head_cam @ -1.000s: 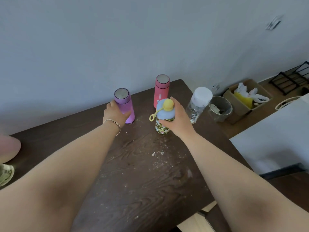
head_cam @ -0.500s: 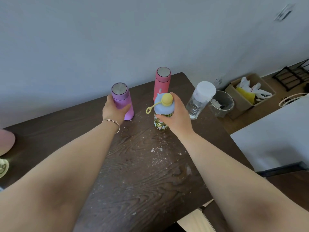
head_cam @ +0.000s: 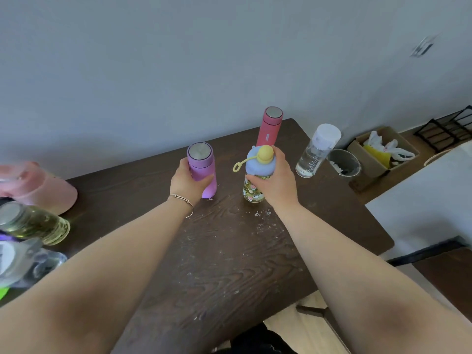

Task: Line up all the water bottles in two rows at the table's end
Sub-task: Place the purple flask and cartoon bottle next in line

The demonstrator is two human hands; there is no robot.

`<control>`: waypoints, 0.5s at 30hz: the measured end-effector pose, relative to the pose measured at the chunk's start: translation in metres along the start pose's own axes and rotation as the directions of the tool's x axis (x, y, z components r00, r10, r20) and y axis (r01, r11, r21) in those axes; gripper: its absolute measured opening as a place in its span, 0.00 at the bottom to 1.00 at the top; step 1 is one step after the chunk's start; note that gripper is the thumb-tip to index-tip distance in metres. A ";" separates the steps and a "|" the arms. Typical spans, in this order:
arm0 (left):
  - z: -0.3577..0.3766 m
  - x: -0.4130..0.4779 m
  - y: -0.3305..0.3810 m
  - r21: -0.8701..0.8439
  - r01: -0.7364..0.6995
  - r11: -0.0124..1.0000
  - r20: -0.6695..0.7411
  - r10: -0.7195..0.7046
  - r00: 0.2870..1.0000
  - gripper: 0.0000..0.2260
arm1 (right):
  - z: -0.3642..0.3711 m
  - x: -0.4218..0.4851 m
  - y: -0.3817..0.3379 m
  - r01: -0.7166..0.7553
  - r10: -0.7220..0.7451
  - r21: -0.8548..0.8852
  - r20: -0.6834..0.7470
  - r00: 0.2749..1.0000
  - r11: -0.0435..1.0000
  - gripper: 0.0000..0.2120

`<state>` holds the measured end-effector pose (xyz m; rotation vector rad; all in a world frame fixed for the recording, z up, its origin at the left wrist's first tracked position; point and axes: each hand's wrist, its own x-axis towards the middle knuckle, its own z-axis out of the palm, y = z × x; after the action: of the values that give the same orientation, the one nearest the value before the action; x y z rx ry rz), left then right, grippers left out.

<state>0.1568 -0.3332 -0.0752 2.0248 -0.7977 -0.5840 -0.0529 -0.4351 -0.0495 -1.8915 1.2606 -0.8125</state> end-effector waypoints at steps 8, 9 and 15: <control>-0.056 -0.063 -0.030 -0.020 -0.018 1.000 0.042 0.019 0.999 0.24 | 0.013 -0.080 -0.037 -0.030 0.030 -0.005 -0.026 0.999 1.000 0.39; -0.063 -0.070 -0.034 -0.016 -0.018 1.000 0.041 0.019 0.999 0.25 | 0.015 -0.088 -0.040 -0.032 0.032 -0.009 -0.021 0.999 0.999 0.39; -0.096 -0.113 -0.057 0.023 -0.002 1.000 -0.002 0.002 1.000 0.25 | 0.022 -0.129 -0.053 -0.025 0.025 -0.018 -0.002 1.000 1.000 0.41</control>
<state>0.1606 -0.1751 -0.0617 2.0451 -0.8090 -0.5738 -0.0514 -0.2950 -0.0326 -1.8856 1.2939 -0.7929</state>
